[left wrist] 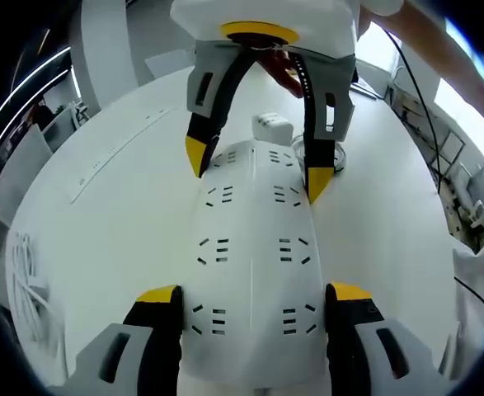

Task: Straighten the power strip on the desk, plug the charger into it

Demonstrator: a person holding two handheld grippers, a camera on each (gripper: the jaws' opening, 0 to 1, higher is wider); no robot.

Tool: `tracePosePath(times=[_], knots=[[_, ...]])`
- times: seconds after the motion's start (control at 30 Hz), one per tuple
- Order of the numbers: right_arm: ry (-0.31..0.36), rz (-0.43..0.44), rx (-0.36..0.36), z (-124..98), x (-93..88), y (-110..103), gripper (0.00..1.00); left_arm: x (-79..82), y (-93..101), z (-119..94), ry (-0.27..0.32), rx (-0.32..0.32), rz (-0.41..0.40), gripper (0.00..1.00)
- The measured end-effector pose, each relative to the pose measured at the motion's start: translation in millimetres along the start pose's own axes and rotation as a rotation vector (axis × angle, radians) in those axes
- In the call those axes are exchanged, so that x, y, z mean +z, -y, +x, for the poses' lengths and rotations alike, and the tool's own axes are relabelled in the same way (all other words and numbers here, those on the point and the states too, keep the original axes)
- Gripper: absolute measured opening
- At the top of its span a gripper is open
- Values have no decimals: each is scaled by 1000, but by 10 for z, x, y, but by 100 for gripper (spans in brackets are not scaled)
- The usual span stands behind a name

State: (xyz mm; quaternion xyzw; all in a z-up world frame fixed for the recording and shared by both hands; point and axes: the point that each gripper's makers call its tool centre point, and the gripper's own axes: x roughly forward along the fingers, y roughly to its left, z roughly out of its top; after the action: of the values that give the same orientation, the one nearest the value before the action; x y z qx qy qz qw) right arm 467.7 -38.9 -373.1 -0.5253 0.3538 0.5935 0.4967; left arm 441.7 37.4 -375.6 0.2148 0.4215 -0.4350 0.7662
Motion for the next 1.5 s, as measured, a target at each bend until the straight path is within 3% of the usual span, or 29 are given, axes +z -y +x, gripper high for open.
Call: tracePosePath(times=[0.17, 0.4, 0.93, 1.5], knots=[[-6, 14, -1, 4, 11, 5, 64, -22, 45, -17, -4, -5, 10, 71], [-20, 39, -5, 0, 18, -17, 64, -13, -36, -14, -8, -14, 23, 71], [-9, 77, -15, -15, 22, -99, 64, -110, 216, -46, 15, -32, 51, 72], [6, 144, -33, -4, 30, -132, 64, -128, 274, -52, 4, -54, 85, 72]])
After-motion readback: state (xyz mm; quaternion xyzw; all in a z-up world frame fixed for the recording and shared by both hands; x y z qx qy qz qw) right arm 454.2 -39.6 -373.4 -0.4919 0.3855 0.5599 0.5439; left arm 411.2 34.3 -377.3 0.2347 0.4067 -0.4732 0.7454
